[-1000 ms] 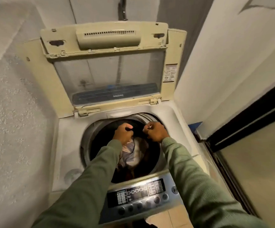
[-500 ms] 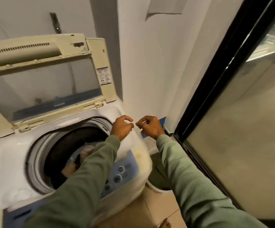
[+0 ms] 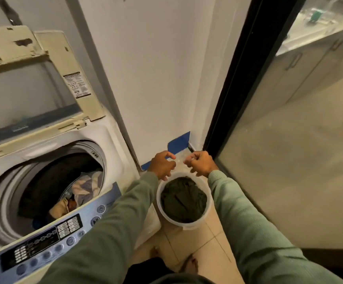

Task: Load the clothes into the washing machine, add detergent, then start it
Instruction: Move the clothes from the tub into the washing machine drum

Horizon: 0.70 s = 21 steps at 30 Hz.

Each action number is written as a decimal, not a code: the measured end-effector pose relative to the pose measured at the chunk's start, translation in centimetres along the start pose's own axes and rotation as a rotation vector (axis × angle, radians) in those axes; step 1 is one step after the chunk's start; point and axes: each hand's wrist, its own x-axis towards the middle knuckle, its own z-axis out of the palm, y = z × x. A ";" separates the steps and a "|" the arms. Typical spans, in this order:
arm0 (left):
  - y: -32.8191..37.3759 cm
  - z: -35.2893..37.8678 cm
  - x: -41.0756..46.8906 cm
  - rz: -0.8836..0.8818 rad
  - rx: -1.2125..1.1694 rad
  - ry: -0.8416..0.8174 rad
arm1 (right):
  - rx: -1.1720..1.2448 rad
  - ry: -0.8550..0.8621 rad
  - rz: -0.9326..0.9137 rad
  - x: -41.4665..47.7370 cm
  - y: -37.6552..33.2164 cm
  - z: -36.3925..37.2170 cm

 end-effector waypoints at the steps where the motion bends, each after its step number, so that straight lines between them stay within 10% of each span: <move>1: -0.3 0.5 0.3 -0.026 0.018 -0.028 | 0.003 0.010 0.013 0.0 0.7 0.0; 11: -6.2 5.2 2.8 -0.145 0.036 -0.160 | -0.083 0.021 0.165 0.1 8.8 1.7; 21: -16.0 11.1 9.8 -0.337 -0.005 -0.120 | -0.168 -0.314 0.242 5.6 19.9 8.7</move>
